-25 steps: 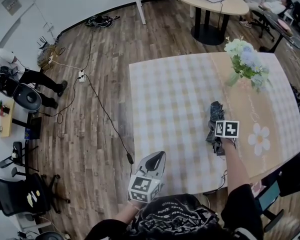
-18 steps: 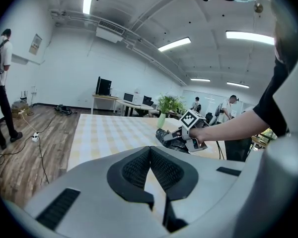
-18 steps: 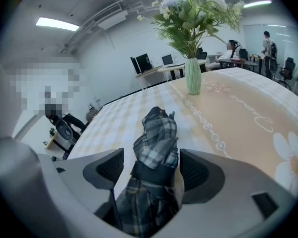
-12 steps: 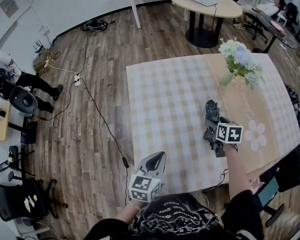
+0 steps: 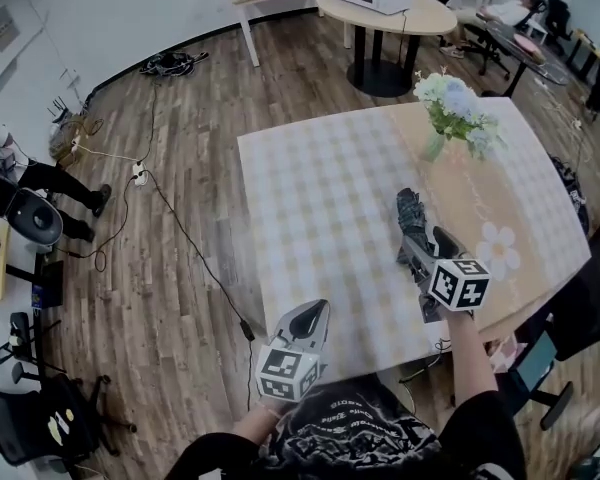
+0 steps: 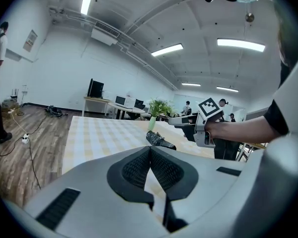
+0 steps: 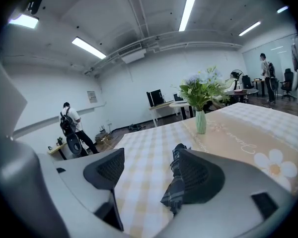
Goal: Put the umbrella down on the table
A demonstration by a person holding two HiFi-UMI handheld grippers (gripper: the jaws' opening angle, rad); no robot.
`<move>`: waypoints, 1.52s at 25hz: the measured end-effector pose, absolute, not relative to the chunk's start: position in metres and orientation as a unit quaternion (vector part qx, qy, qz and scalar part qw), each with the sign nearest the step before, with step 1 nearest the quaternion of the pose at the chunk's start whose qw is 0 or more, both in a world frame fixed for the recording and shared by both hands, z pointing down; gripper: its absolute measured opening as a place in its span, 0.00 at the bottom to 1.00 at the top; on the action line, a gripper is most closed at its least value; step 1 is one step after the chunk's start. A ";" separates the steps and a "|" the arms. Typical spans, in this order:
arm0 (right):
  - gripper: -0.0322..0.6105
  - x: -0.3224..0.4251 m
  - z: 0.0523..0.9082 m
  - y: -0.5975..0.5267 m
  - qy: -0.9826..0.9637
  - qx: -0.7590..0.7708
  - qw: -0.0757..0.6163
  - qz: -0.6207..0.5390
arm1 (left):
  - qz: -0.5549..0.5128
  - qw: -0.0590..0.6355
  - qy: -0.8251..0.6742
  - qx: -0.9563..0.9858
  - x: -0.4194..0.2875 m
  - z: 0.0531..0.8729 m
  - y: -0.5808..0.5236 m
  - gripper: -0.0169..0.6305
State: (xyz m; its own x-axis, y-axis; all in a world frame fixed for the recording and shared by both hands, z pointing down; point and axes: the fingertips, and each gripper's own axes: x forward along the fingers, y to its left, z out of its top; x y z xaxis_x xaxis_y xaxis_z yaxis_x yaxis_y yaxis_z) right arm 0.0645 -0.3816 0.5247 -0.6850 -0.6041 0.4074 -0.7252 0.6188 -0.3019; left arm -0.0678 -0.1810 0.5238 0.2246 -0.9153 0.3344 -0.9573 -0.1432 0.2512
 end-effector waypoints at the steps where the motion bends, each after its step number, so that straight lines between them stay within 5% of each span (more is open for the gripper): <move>1: 0.60 0.062 0.522 -0.371 -0.890 0.375 0.124 0.228 | 0.051 0.203 -0.618 0.758 -0.071 0.524 -0.176 0.05; 20: 0.58 0.093 0.506 -0.209 -0.881 0.444 0.050 0.157 | 0.053 0.161 -0.546 0.821 -0.045 0.526 -0.143 0.05; 34: 0.56 0.133 0.535 -0.181 -0.855 0.477 0.069 0.194 | 0.068 0.176 -0.527 0.829 0.000 0.536 -0.151 0.05; 38: 0.31 0.098 0.537 -0.158 -0.863 0.461 0.091 0.185 | 0.061 0.175 -0.528 0.829 -0.027 0.535 -0.129 0.05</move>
State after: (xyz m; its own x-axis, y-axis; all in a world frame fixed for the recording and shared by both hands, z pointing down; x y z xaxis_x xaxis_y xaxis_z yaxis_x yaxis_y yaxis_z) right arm 0.0976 -0.1583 0.5365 -0.5592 -0.7616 0.3277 -0.8289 0.5070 -0.2361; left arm -0.0266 -0.1293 0.5347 0.4347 -0.8539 0.2861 -0.8967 -0.3811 0.2252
